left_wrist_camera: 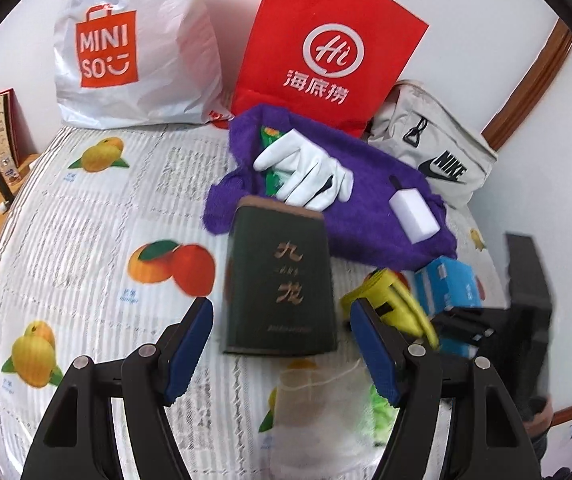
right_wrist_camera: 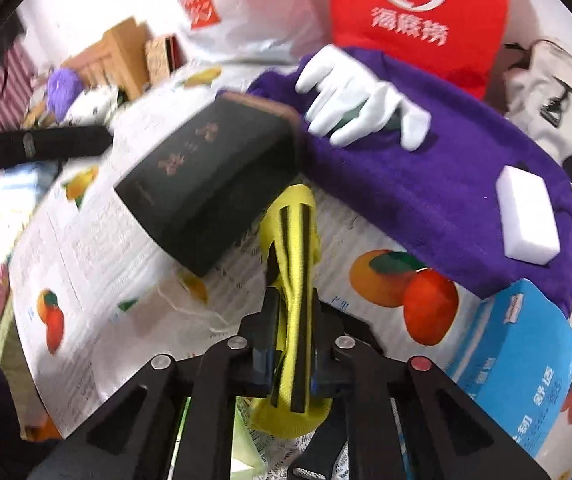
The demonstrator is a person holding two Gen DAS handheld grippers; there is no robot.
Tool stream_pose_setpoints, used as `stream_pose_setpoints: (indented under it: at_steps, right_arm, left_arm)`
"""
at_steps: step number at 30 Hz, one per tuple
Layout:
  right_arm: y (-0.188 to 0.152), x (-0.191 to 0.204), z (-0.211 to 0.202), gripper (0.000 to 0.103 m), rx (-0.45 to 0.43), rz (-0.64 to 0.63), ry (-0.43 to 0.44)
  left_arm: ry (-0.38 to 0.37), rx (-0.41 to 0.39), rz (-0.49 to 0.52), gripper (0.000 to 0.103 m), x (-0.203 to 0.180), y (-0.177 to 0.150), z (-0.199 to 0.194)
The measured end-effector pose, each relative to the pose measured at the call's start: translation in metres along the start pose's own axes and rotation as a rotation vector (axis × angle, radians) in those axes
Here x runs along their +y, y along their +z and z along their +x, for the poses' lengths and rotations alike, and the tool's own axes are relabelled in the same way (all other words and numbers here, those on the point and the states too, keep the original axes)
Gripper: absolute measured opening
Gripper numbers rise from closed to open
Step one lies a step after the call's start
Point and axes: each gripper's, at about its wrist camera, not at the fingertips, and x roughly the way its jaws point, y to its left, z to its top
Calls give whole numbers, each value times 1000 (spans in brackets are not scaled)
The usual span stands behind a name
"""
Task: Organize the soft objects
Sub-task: 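Grasp the yellow Adidas pouch with the right gripper while the left gripper moves toward the mesh bag, then grasp the white mesh drawstring bag with the left gripper while the right lifts the pouch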
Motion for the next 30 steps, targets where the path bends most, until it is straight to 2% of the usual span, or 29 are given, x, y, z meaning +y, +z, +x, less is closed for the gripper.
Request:
stream_pose_setpoints:
  at_steps: [8,16,20,23,26,27,30]
  right_arm:
    - [-11,-10,-37,9,-93,63,-50]
    - [-32,-14,-78,9,-163,92,-82]
    - [-47,-17,-96,9,-191,122,-105]
    - [-59,-19,-107,9,-206,147,-120]
    - [-70,-21,-115,9,-219,169,-129]
    - [-73,-23,-117,9,-225,178,-132]
    - [-84,-25,-119,9,-230,196,-138]
  left_arm:
    - [-25,64,27,69,-11,-38,10]
    - [-116,157,1,72,-30,-79,41]
    - [-68,186,35,72,-41,-90,56]
    - [-63,151,38,72,-42,-94,53]
    - [-71,125,31,65,-39,-98,51]
    - [-67,114,36,55,-38,-99,49]
    - [-71,109,49,36,-35,-102,47]
